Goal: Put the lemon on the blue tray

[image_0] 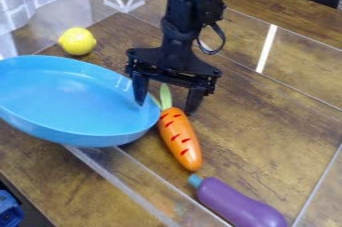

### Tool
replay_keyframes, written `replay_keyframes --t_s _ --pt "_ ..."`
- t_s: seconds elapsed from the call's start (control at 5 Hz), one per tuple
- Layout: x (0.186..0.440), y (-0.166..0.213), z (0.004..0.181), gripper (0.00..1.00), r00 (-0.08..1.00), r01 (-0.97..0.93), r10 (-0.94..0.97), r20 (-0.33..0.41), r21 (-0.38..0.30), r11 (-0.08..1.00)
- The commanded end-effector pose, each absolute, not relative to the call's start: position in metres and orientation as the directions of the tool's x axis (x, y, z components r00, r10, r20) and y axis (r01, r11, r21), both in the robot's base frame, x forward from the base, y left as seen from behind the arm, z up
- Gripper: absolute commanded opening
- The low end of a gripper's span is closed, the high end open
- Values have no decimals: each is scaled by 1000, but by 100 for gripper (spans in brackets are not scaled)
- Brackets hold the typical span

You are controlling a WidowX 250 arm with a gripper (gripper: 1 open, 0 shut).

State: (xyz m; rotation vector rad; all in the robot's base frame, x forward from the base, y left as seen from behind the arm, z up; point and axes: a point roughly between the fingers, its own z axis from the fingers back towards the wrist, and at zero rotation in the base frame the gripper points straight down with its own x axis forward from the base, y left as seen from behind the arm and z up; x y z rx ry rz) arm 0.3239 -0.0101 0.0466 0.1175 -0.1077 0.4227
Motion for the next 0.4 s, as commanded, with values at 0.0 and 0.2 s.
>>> replay_keyframes --t_s 0.0,0.2 --pt "334 -4 67 100 893 -424 408 190 48 904" --pt "340 -2 60 100 897 -415 400 186 46 909"
